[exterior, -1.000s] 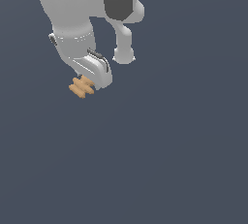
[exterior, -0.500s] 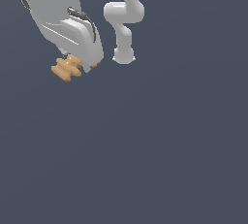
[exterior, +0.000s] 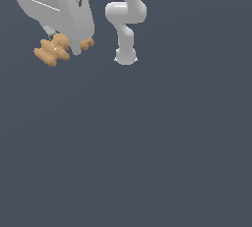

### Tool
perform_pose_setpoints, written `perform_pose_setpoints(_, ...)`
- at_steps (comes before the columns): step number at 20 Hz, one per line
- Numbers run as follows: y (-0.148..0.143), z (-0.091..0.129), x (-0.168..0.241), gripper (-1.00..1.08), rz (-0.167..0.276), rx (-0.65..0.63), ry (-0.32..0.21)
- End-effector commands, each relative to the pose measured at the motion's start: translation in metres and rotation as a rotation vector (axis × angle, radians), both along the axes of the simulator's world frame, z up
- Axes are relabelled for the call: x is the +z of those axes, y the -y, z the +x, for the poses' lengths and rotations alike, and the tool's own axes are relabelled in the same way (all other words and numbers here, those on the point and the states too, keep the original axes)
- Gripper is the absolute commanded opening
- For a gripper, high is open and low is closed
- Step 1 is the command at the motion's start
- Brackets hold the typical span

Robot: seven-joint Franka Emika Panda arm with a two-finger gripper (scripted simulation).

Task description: Pick up the object and move it to a goal position.

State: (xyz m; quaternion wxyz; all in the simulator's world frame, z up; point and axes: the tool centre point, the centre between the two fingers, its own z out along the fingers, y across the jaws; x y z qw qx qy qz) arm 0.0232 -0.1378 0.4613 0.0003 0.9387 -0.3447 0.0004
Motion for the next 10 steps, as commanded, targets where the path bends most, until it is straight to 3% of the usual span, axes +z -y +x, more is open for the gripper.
perform_pose_setpoints(1, 0.002, 0.003, 0.011, -1.0, 0.0, 0.001, -0.001)
perform_pose_setpoints(10, 0.005, 0.009, 0.034, -1.0, 0.0, 0.001, -0.001)
